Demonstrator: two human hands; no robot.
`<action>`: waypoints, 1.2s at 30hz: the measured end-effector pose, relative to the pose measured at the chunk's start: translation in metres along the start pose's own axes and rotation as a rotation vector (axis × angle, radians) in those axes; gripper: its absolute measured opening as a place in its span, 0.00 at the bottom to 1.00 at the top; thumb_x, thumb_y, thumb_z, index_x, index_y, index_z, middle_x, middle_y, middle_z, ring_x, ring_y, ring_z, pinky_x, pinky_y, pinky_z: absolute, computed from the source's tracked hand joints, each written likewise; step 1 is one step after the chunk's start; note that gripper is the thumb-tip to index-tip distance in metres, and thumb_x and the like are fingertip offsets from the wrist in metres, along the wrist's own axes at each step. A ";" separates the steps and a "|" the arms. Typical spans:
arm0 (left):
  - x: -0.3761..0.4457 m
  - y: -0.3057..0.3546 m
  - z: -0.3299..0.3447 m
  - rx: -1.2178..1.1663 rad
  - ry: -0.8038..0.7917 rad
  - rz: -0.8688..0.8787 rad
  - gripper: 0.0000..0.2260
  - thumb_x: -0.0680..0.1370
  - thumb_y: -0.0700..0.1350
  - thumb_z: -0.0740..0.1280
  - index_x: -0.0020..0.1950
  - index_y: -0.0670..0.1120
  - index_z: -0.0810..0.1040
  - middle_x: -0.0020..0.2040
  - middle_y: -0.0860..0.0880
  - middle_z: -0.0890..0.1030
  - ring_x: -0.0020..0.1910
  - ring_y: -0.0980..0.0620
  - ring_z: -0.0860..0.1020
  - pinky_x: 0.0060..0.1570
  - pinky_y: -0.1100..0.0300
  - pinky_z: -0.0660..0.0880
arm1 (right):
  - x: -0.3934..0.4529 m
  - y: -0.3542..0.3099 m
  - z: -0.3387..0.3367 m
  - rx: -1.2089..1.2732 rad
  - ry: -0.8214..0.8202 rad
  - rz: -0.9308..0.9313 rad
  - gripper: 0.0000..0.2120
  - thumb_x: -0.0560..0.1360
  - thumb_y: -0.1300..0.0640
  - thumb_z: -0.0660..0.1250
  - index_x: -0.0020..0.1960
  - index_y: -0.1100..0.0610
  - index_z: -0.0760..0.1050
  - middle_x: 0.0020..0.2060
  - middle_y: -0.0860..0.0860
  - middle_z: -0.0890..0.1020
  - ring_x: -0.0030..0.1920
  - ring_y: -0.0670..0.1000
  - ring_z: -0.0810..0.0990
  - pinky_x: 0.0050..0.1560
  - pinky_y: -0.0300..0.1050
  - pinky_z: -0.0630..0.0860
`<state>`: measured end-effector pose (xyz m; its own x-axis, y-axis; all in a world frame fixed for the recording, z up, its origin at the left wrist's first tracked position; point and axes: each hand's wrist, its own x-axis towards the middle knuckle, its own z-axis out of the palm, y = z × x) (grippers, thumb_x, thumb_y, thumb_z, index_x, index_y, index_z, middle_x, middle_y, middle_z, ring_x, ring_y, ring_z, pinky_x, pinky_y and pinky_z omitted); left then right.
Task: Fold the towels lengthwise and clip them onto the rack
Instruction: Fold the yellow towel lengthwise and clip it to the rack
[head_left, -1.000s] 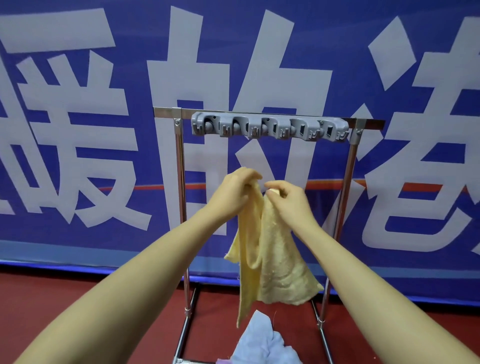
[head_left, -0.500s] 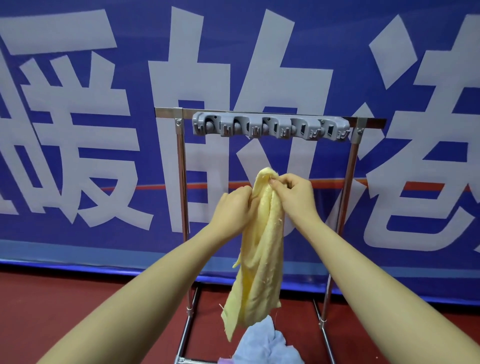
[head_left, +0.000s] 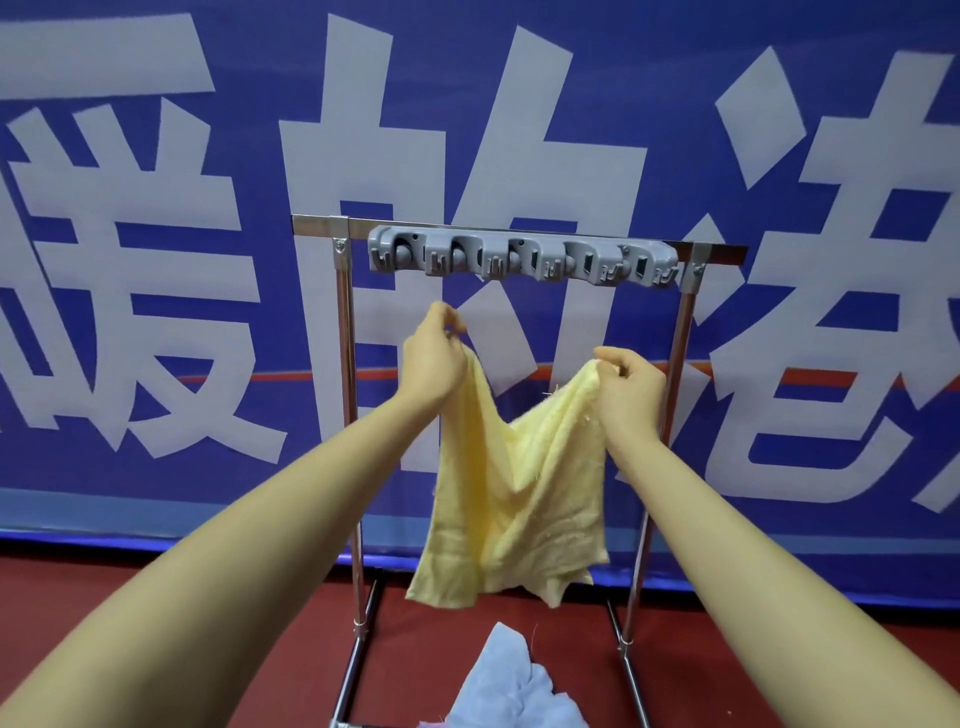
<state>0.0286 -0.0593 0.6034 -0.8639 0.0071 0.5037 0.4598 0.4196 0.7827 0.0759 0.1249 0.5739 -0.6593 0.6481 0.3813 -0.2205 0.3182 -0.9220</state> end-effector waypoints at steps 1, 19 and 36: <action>0.005 -0.001 -0.002 0.022 0.003 -0.016 0.11 0.78 0.32 0.54 0.48 0.43 0.74 0.43 0.48 0.77 0.43 0.49 0.76 0.40 0.59 0.73 | 0.002 0.002 -0.002 0.000 0.027 0.002 0.13 0.77 0.64 0.60 0.57 0.56 0.79 0.52 0.50 0.81 0.56 0.50 0.78 0.58 0.47 0.76; 0.019 -0.042 -0.023 0.115 0.152 -0.350 0.14 0.78 0.38 0.59 0.63 0.43 0.76 0.61 0.44 0.76 0.59 0.43 0.73 0.64 0.47 0.68 | 0.010 0.014 -0.015 -0.129 0.192 0.039 0.19 0.77 0.68 0.55 0.64 0.57 0.75 0.60 0.52 0.74 0.63 0.55 0.69 0.61 0.42 0.60; 0.010 -0.051 -0.027 0.993 -0.014 0.016 0.05 0.76 0.35 0.62 0.46 0.40 0.78 0.48 0.42 0.75 0.50 0.44 0.72 0.55 0.53 0.65 | 0.019 0.017 -0.022 -0.936 0.066 -0.314 0.08 0.75 0.66 0.61 0.51 0.58 0.74 0.52 0.56 0.75 0.55 0.56 0.71 0.58 0.50 0.62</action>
<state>0.0024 -0.1048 0.5787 -0.8643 0.0277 0.5021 0.0964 0.9891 0.1113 0.0758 0.1577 0.5666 -0.6207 0.4685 0.6287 0.2975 0.8826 -0.3640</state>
